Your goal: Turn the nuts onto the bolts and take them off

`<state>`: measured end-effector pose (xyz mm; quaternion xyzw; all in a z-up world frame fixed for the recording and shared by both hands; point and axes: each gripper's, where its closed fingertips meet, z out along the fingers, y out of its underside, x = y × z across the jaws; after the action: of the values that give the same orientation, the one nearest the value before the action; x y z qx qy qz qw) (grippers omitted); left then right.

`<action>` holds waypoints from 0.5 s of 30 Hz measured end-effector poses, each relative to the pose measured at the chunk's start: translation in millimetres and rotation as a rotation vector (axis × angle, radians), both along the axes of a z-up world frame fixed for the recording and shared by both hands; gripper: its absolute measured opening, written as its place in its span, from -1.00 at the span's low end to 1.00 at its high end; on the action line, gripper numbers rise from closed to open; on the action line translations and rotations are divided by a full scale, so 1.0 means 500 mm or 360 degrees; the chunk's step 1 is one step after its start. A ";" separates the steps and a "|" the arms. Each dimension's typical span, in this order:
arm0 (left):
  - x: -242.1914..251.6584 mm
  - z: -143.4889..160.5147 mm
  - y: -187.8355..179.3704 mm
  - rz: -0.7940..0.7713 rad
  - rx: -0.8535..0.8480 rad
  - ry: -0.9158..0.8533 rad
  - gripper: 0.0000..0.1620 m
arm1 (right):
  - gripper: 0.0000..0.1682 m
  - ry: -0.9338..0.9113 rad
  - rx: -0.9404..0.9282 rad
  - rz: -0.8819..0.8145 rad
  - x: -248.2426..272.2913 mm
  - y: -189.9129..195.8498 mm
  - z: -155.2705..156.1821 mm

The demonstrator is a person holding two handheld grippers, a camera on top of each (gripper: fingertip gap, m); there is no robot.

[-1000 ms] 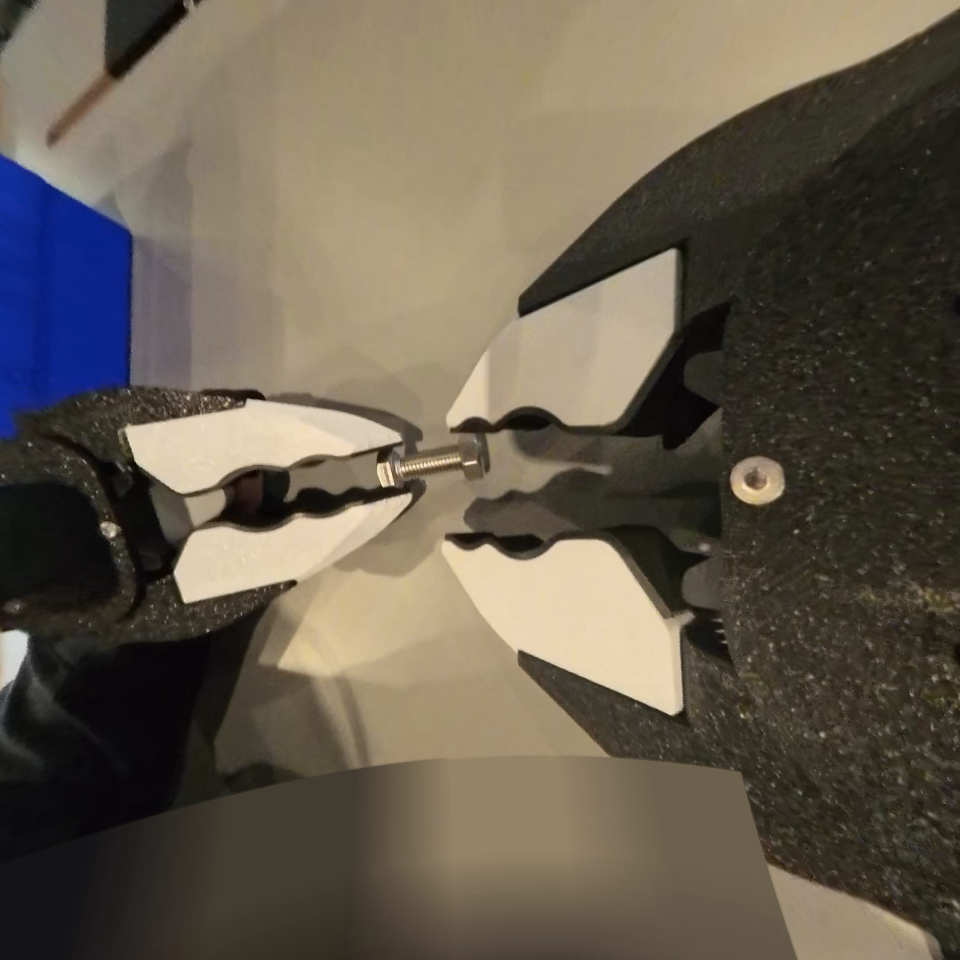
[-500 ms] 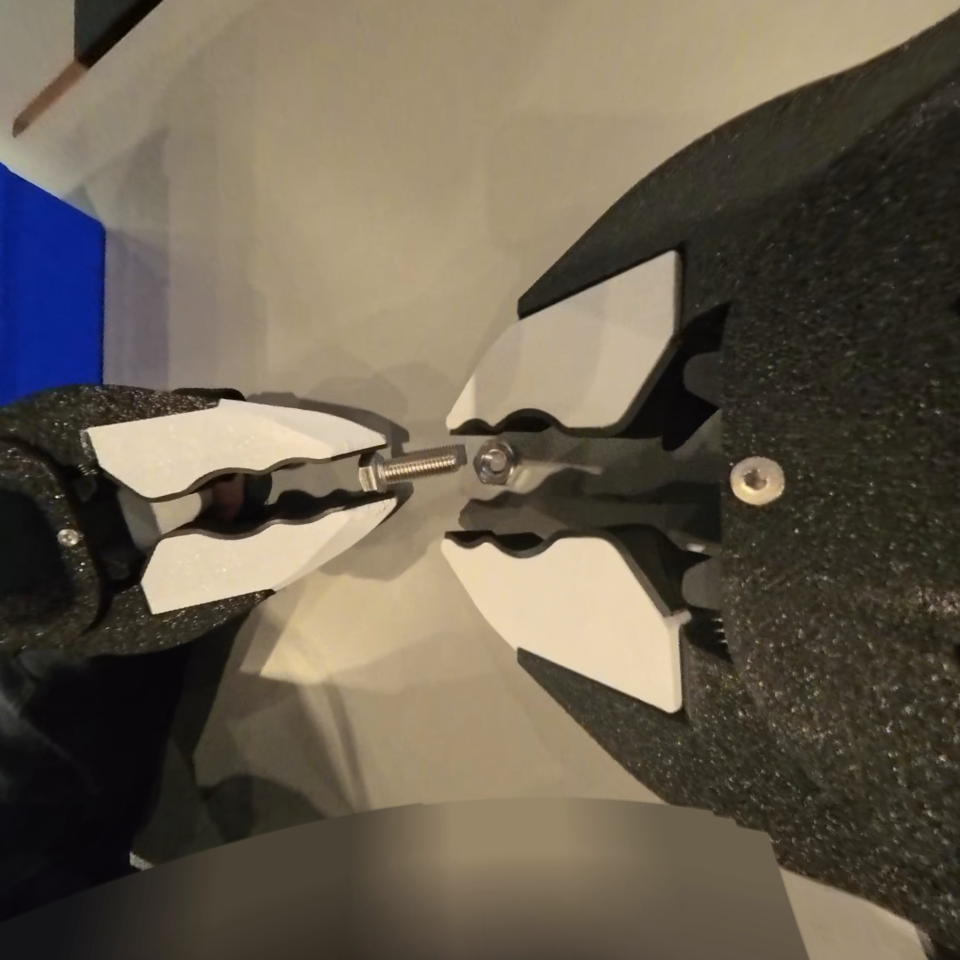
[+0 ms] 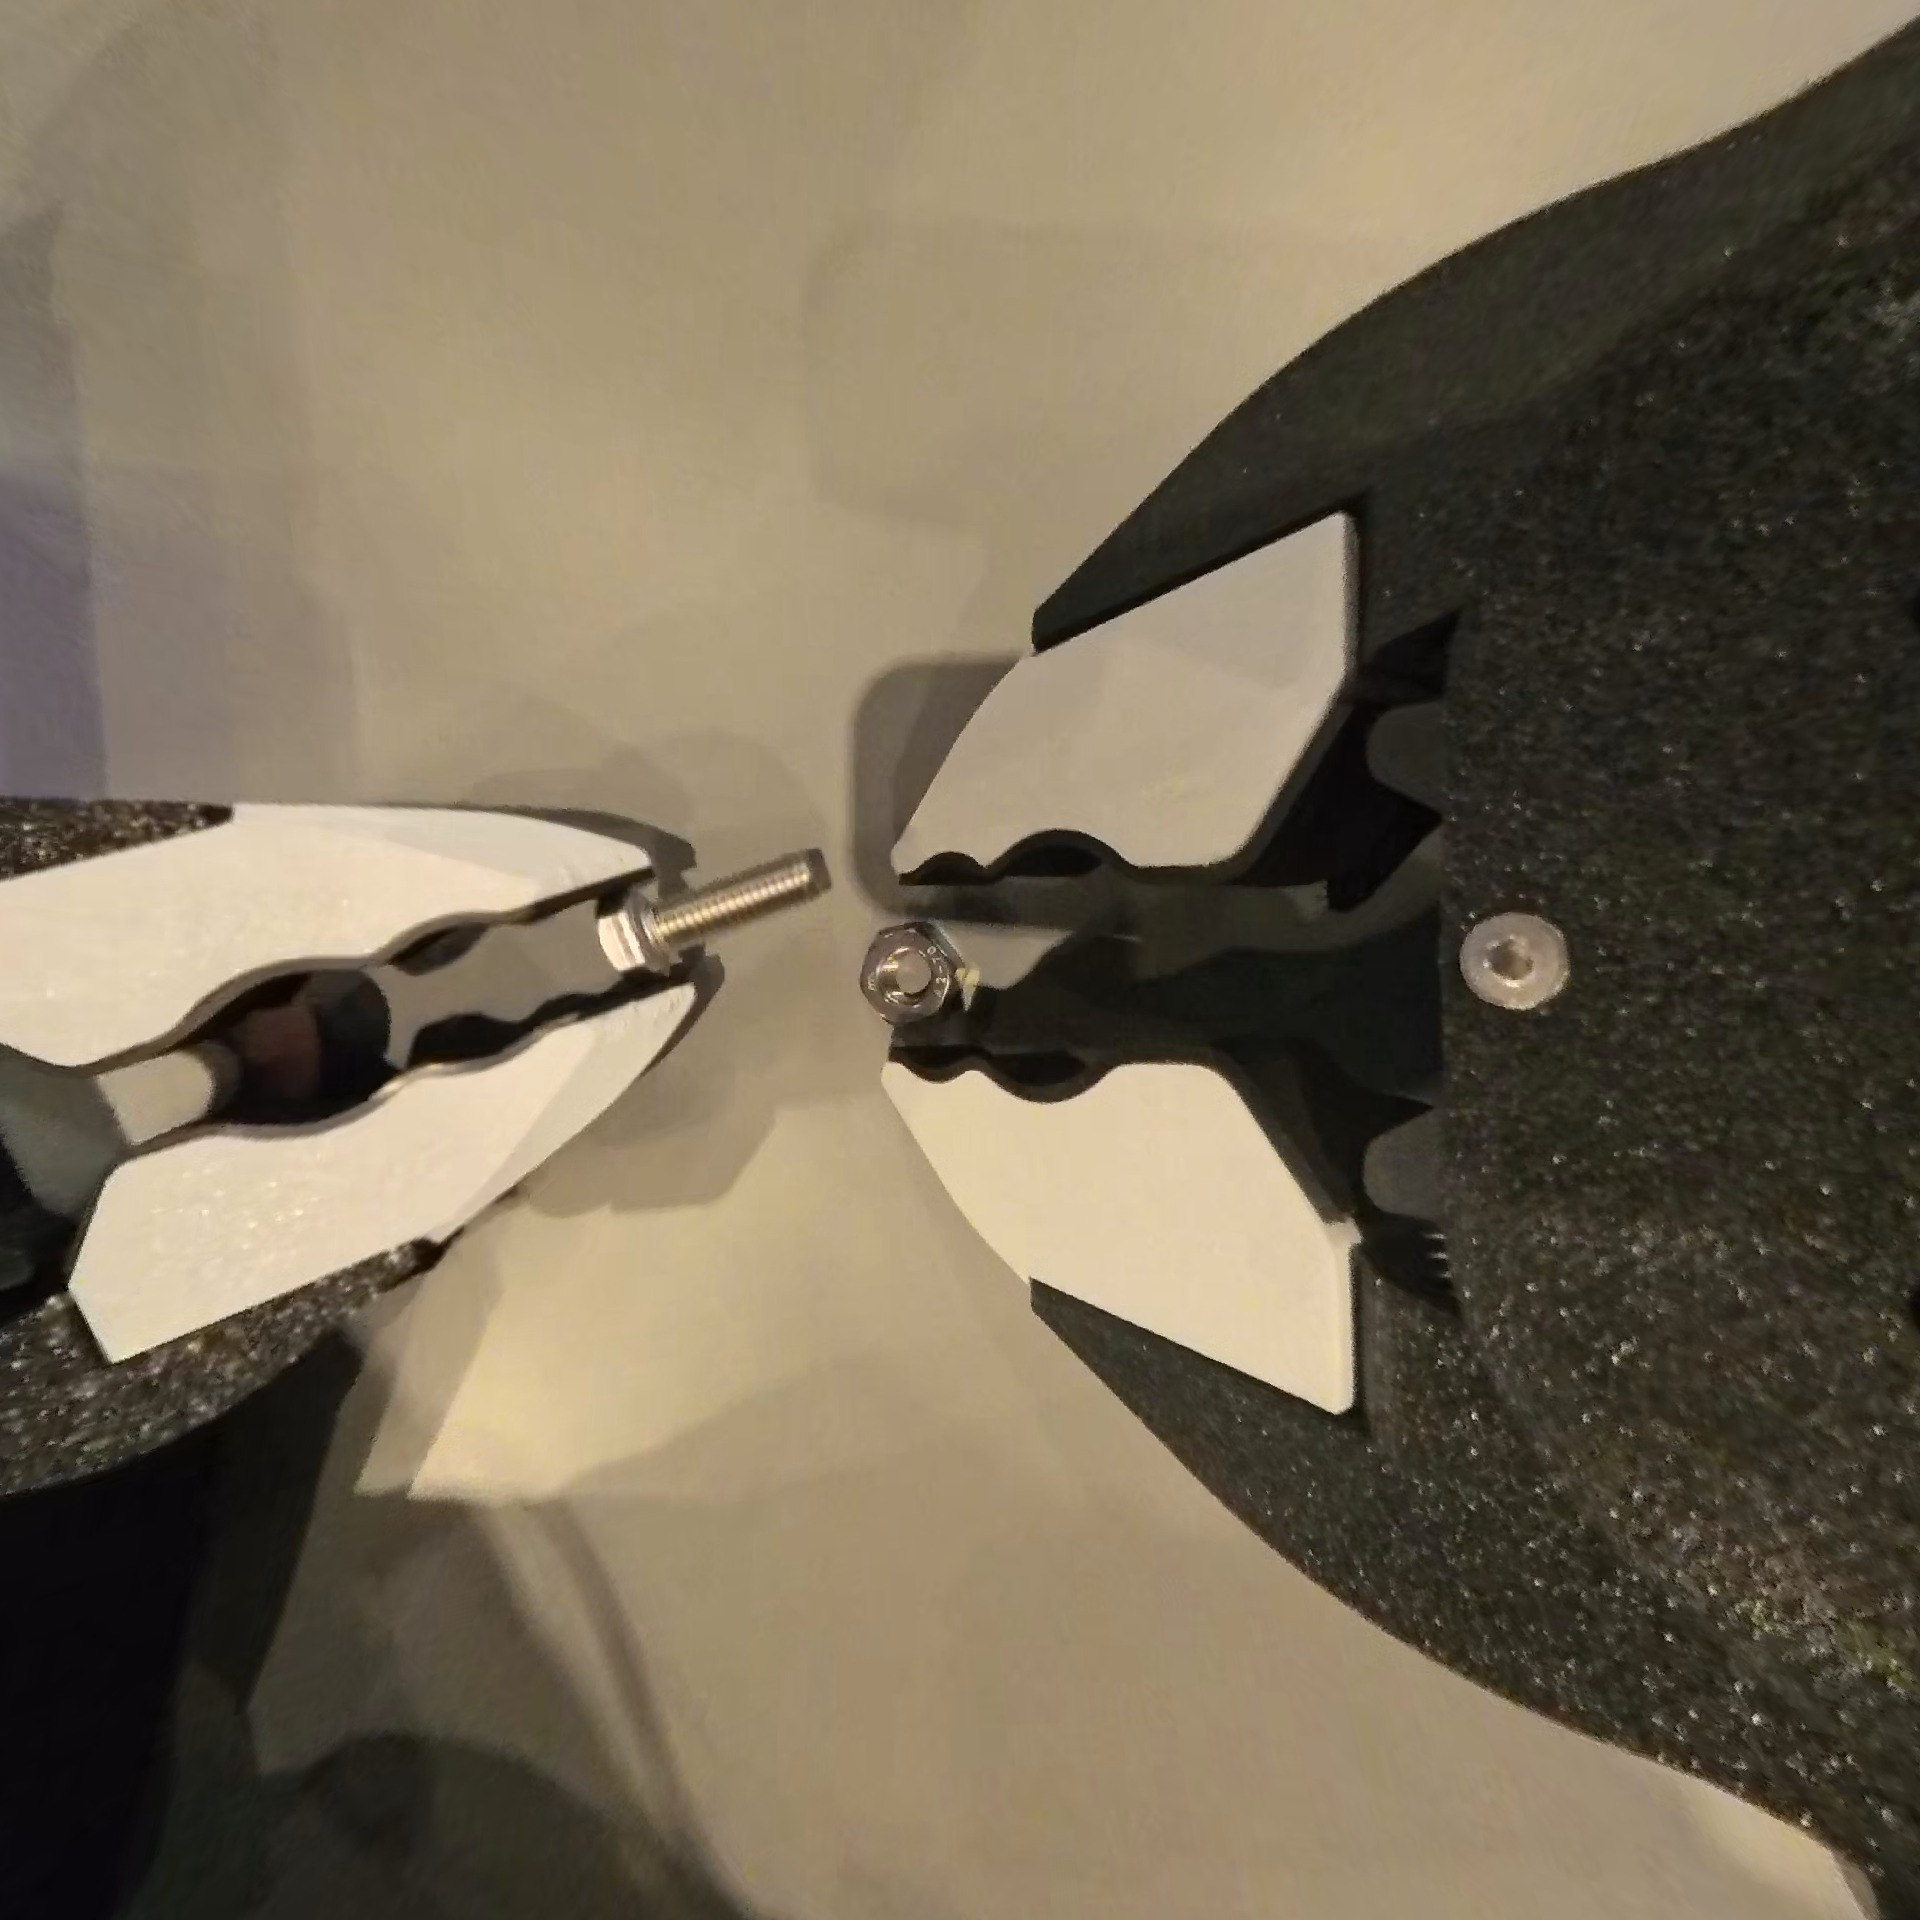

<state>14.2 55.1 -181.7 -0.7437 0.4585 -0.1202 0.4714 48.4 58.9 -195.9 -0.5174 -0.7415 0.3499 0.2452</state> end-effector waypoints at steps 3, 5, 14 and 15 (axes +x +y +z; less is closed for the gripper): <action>-0.010 -0.004 0.008 0.0071 -0.0070 -0.0024 -0.78 | -0.66 0.0005 0.0006 0.0007 0.000 -0.001 0.001; -0.015 -0.006 0.012 0.0106 -0.0106 -0.0038 -0.78 | -0.66 0.0004 0.0004 0.0009 0.001 -0.002 0.001; -0.032 -0.012 0.023 0.0245 -0.0228 -0.0094 -0.63 | -0.68 0.0007 0.0006 0.0014 0.000 -0.008 0.001; -0.032 -0.013 0.023 0.0252 -0.0238 -0.0099 -0.60 | -0.69 0.0009 0.0009 0.0014 0.000 -0.009 0.002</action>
<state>-1.8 66.7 -188.0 -0.8067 0.3731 -0.1394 0.4365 48.6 54.5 -195.1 -0.5123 -0.7440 0.3505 0.2472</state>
